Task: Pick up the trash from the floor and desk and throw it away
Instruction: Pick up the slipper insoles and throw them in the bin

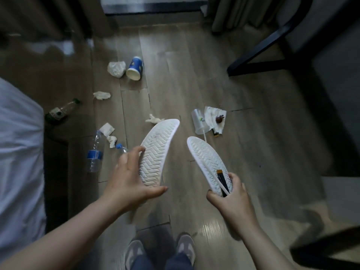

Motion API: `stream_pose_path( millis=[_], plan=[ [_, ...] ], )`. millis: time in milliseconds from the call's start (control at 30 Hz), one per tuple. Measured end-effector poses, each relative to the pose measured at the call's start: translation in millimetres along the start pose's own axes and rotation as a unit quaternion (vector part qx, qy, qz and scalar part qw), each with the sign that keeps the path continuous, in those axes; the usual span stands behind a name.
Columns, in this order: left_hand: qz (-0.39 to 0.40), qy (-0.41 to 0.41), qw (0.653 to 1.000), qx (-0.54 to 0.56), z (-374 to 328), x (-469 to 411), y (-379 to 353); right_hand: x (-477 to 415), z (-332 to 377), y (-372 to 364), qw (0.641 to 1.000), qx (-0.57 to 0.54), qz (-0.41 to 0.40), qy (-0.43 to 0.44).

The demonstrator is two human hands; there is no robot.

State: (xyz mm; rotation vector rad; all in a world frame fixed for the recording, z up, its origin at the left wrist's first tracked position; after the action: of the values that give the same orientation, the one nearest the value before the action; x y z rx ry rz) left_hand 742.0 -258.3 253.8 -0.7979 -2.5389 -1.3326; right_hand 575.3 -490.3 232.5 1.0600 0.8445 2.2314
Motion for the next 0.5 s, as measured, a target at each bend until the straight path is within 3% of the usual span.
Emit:
stream_pose_path(
  millis=[267, 500],
  plan=[
    [0.034, -0.095, 0.994, -0.030, -192.7, 92.4, 118.7, 126.8, 76.0, 216.7, 0.997, 0.012, -0.076, -0.021],
    [0.038, -0.185, 0.980, 0.057, -322.1, 163.5, 180.1, 244.5, 94.0, 344.8, 0.968, -0.116, -0.214, -0.063]
  ],
)
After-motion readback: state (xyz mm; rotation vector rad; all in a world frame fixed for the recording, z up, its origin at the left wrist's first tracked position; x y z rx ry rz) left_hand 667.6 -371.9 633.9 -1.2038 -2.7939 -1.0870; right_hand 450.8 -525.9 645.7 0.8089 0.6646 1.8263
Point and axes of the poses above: each hand's wrist, its own x-axis away from the middle knuckle, its own y-axis out of the back of the hand, z = x × y, the point moved 7 cm from there along -x, towards the middle knuckle, and after that the axes turned 4 degrees about -z, right-handed, at the moved point
